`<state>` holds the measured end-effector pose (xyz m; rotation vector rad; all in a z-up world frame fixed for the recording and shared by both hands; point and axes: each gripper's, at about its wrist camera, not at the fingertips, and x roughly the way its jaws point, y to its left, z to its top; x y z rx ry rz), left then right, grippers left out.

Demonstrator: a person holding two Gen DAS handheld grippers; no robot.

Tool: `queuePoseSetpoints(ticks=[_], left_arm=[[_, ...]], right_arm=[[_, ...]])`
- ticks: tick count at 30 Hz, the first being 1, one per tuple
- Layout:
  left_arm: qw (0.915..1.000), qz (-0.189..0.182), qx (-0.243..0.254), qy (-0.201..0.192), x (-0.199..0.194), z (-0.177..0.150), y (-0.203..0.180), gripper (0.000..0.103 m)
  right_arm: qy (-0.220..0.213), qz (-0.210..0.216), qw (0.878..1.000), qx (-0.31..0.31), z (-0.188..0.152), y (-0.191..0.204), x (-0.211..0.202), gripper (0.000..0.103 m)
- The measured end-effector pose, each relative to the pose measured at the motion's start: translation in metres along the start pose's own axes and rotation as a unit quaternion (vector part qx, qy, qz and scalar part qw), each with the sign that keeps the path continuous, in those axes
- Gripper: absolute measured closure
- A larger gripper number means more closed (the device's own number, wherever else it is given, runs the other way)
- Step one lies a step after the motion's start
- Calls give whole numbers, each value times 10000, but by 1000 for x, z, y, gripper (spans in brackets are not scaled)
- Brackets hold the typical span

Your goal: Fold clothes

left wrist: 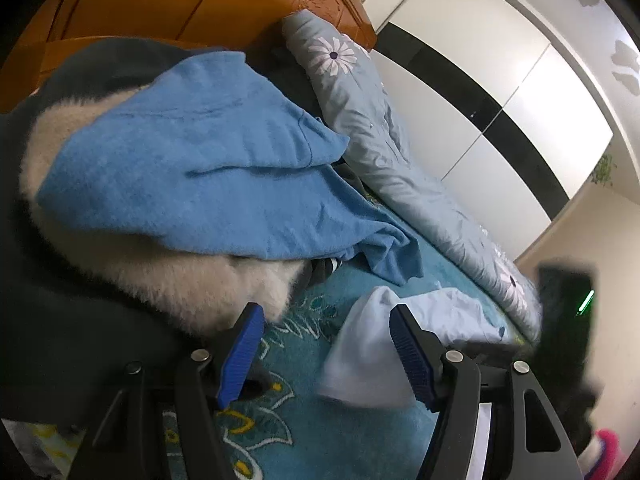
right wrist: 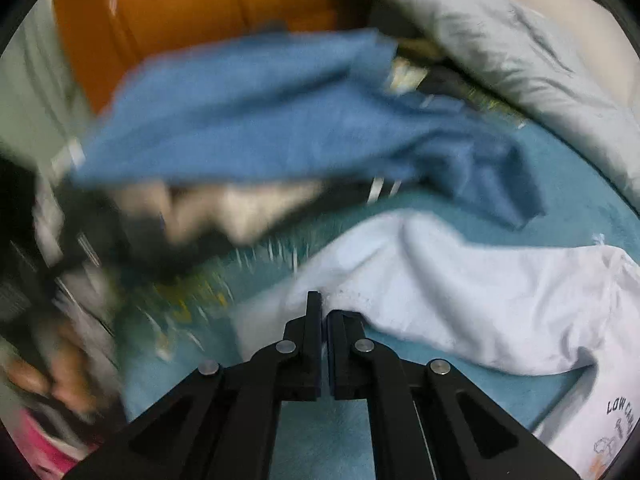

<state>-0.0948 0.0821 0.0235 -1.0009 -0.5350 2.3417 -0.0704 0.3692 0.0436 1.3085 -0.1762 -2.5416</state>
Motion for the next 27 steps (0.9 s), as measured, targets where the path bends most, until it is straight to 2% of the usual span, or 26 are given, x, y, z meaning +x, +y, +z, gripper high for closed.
queuePoseSetpoints(ticks=[3,5,6,8,11,12,15,17,20,22,24,27], left_arm=[[9995,-44,130,288,14,-10,-21,33],[9986,-74,217,480,24,-17,-36,33],[9980,-88,260,576,29,-20,-43,33],[9964,-118,347,768,38,-27,-57,33],[9931,-162,476,1055,52,-38,-79,33],[9918,-176,519,1150,57,-41,-86,33],[9869,-249,643,1459,75,-50,-112,33],[9826,-305,747,1673,95,-54,-138,33],[9733,-349,1088,1990,138,-60,-189,33],[9655,-318,1363,2198,165,-65,-215,33],[9613,-117,1547,2275,192,-69,-234,33],[9601,484,1629,2222,228,-65,-247,33]], right_arm=[[-802,268,9937,737,16,-39,-62,101],[-1396,345,9796,1400,20,-83,-108,101],[-1640,370,9709,1706,17,-102,-125,101],[-2176,325,9452,2412,2,-145,-165,101],[-2580,125,9079,3300,-37,-204,-202,101],[-2653,83,8969,3537,-54,-221,-209,101],[-2646,-23,8741,4074,-105,-268,-218,101],[-2504,219,8543,4550,-133,-296,-213,101],[-2386,548,8132,5279,-174,-329,-196,100],[-2428,708,7954,5508,-194,-342,-194,99],[-2463,776,7861,5615,-210,-351,-194,98],[-2304,559,7916,5632,-224,-361,-203,98]])
